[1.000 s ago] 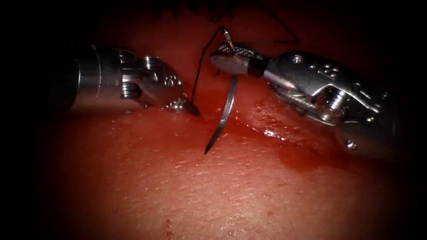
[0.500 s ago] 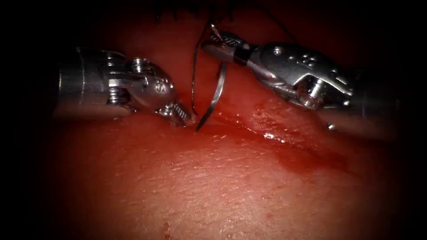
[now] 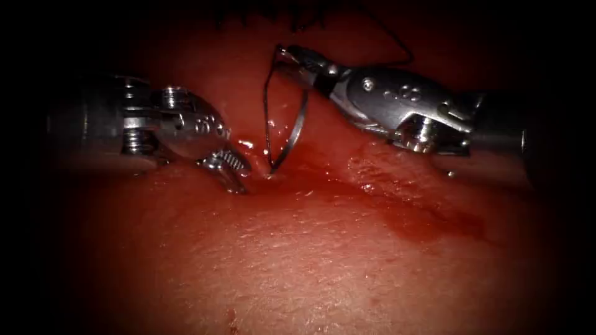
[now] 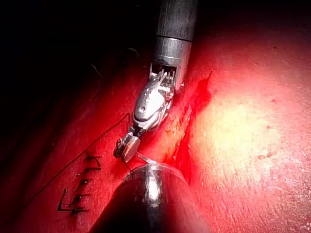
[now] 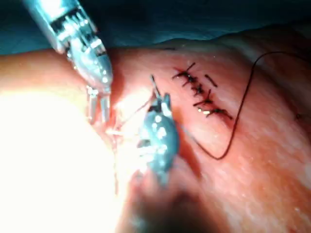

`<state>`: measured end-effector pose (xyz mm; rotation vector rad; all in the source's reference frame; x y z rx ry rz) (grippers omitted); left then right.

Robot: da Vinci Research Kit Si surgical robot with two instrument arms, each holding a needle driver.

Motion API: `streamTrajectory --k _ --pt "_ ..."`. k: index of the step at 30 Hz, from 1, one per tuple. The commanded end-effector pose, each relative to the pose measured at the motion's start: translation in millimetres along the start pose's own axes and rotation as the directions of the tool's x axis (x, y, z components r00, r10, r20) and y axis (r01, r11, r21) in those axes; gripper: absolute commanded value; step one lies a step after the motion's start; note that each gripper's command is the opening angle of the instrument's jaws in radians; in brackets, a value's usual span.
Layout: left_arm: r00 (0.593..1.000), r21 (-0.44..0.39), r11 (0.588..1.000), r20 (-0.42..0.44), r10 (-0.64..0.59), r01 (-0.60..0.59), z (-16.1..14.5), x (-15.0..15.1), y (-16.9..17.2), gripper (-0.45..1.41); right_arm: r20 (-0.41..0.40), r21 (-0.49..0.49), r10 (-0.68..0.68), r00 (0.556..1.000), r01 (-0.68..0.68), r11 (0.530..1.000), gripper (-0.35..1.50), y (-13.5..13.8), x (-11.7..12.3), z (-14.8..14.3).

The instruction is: Wound Closure

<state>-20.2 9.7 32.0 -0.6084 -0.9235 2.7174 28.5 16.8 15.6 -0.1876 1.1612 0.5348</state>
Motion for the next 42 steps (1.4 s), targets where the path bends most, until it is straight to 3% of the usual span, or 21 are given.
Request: streamTrajectory --k 1,13,23,31,42 --pt "1.000 0.000 1.000 -0.002 0.003 -0.003 0.6 0.3 -0.3 0.09 0.007 0.006 -0.011 1.000 0.011 1.000 -0.35 -0.8 -0.7 0.7" --pt "1.000 0.007 1.000 -0.019 0.001 -0.001 0.6 0.2 -0.1 0.05 0.048 -0.026 -0.231 0.972 0.232 0.972 -0.35 -2.3 -1.0 0.5" --pt "0.998 0.046 0.999 -0.062 -0.008 0.011 -0.2 -0.8 1.8 0.04 0.048 -0.026 -0.230 0.972 0.231 0.973 -0.35 -3.3 -0.8 0.6" --pt "0.988 0.090 0.995 -0.153 -0.023 0.038 -2.0 -1.2 6.8 -0.15 0.043 -0.016 -0.216 0.975 0.217 0.976 -0.35 -3.9 -0.4 0.6" --pt "0.976 0.123 0.990 -0.216 -0.042 0.070 1.0 0.2 8.1 -0.23 -0.016 -0.047 -0.125 0.992 0.124 0.991 -0.35 -3.7 0.4 0.5"
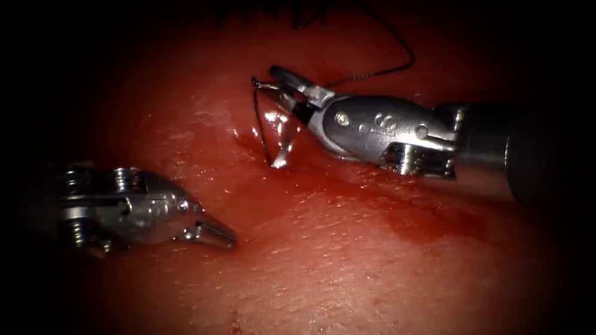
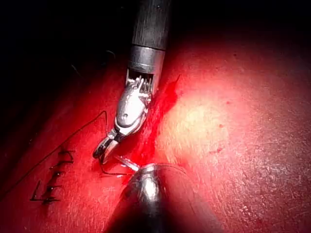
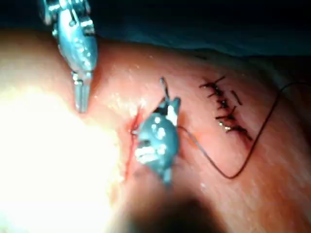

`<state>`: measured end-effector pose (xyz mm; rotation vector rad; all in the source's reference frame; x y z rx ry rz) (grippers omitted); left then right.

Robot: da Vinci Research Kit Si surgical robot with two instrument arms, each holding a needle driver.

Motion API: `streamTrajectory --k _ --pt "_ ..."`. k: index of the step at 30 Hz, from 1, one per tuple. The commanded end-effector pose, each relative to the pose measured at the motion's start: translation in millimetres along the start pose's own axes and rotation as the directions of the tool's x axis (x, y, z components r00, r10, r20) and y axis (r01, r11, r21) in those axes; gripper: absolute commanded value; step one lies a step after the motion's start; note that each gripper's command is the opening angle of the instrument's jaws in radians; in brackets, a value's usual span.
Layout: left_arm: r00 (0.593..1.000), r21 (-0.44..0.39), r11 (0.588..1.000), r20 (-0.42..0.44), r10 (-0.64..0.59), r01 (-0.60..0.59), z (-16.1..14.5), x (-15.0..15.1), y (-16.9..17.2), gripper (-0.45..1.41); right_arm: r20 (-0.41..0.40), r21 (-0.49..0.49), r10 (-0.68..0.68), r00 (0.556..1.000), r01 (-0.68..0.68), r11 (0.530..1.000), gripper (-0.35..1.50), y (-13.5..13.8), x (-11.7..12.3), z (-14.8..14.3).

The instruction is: Wound Closure

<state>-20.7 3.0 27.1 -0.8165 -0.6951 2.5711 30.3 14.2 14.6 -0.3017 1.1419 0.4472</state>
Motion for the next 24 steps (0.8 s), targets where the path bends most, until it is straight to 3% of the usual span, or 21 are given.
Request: streamTrajectory --k 1,7,16,24 --pt "1.000 0.008 1.000 -0.006 0.002 -0.002 1.2 0.1 -0.3 -0.25 -0.014 -0.008 0.017 1.000 -0.017 1.000 -0.35 -0.4 -0.2 0.5" --pt "1.000 0.017 1.000 -0.020 0.011 -0.011 2.6 -0.9 -1.1 -0.25 -0.021 -0.007 0.071 0.997 -0.072 0.997 -0.35 -1.0 0.2 1.1" --pt "0.999 0.025 1.000 -0.043 0.014 -0.013 1.4 -2.0 -1.9 -0.27 -0.024 0.002 0.121 0.992 -0.121 0.993 -0.35 -1.0 0.5 1.4" --pt "0.993 0.117 0.993 -0.117 -0.009 0.023 0.6 -2.8 -2.4 -0.35 -0.018 0.007 0.159 0.987 -0.159 0.987 -0.35 -0.4 0.6 1.1"
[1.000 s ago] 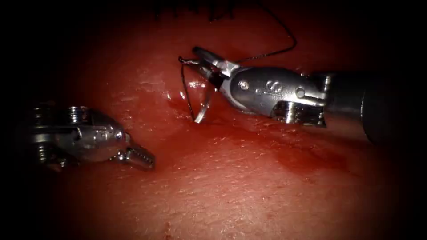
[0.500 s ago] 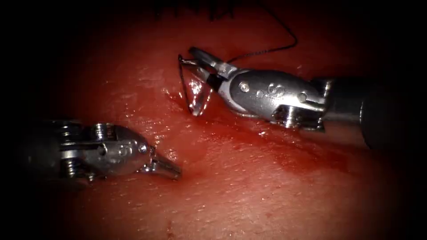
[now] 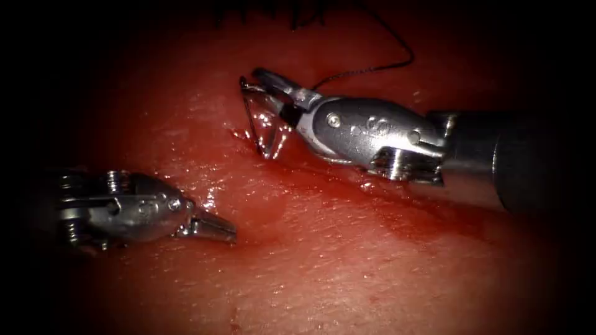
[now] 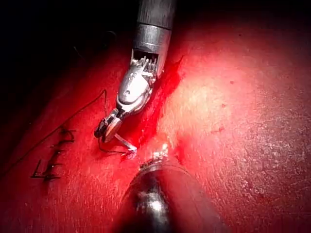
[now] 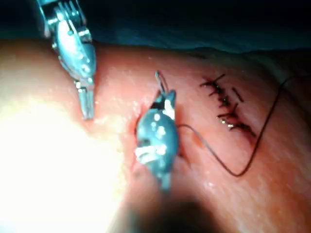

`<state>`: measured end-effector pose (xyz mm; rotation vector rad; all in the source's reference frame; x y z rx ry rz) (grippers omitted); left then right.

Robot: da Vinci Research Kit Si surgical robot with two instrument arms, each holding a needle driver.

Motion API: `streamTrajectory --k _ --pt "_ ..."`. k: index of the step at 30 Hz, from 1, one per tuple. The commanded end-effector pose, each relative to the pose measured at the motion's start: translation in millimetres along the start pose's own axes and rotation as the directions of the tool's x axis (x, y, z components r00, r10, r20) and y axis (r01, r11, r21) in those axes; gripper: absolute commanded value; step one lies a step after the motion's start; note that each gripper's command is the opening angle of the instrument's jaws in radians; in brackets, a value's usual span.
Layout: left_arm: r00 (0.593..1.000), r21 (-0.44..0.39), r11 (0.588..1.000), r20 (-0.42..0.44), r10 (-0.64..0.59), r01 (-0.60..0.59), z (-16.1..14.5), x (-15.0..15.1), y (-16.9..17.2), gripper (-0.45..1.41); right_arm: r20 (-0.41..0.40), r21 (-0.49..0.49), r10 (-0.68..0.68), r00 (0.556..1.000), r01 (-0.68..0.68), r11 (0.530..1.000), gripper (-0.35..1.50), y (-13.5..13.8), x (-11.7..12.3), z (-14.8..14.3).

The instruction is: Wound Closure

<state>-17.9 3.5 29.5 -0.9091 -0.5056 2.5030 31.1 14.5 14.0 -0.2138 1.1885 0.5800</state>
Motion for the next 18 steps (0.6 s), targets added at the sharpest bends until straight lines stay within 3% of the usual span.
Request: streamTrajectory --k 1,18 --pt "1.000 0.008 1.000 -0.009 -0.017 0.017 0.8 0.1 0.0 -0.35 -0.001 0.000 0.010 1.000 -0.010 1.000 -0.35 -0.3 -0.3 0.5" --pt "0.996 0.079 0.996 -0.082 -0.028 0.034 -0.2 0.1 -1.1 -0.38 -0.013 -0.021 0.165 0.986 -0.165 0.986 -0.35 0.7 0.2 -0.1"
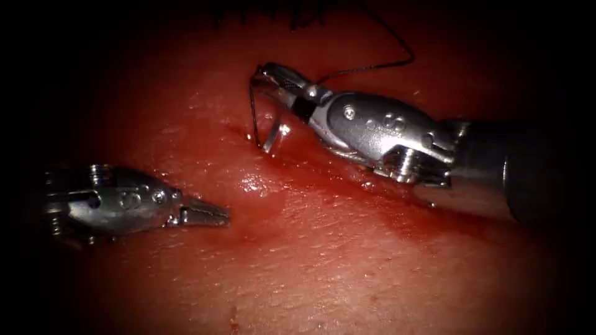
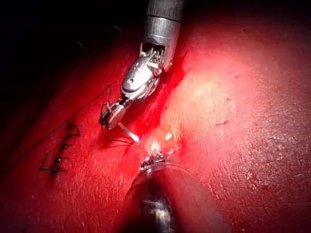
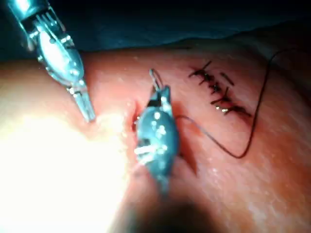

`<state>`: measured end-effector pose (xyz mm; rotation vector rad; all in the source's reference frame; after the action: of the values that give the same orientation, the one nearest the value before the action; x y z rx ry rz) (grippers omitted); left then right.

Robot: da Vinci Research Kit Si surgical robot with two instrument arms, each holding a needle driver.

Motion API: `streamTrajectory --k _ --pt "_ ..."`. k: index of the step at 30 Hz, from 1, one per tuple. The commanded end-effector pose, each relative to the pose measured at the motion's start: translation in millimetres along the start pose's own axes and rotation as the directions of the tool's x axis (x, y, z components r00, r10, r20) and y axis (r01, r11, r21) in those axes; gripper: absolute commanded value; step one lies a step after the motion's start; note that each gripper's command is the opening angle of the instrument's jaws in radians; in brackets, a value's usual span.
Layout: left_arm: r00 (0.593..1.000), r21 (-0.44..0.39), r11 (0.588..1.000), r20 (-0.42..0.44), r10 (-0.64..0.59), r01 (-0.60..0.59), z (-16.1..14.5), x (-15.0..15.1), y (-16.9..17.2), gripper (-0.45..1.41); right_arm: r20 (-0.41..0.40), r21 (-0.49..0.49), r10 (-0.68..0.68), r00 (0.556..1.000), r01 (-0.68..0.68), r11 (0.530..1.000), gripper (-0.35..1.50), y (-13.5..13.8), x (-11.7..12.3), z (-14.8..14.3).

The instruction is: Wound Closure

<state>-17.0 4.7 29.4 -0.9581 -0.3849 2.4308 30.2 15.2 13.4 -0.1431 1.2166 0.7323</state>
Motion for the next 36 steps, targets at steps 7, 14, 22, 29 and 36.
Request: streamTrajectory --k 7,14,22,29,36 --pt "1.000 0.012 1.000 0.002 -0.007 0.007 0.4 -1.0 -0.7 -0.38 0.002 0.001 0.026 1.000 -0.026 1.000 -0.35 0.0 -0.3 0.6" --pt "1.000 0.016 1.000 0.001 -0.007 0.007 1.3 -1.9 -0.8 -0.43 0.020 0.047 0.095 0.995 -0.096 0.994 -0.35 0.1 -0.4 0.7" --pt "1.000 0.013 1.000 0.000 -0.004 0.004 1.6 -2.2 -0.9 -0.45 0.035 0.080 0.212 0.977 -0.214 0.973 -0.35 -0.1 -0.9 1.0" --pt "1.000 0.013 1.000 0.001 -0.004 0.004 1.5 -2.3 -0.9 -0.45 0.040 0.099 0.318 0.947 -0.321 0.942 -0.35 -0.3 -1.2 1.1" --pt "1.000 0.011 1.000 0.000 -0.002 0.002 1.4 -2.5 -0.9 -0.45 0.050 0.116 0.414 0.909 -0.417 0.902 -0.35 -0.6 -1.5 1.0"
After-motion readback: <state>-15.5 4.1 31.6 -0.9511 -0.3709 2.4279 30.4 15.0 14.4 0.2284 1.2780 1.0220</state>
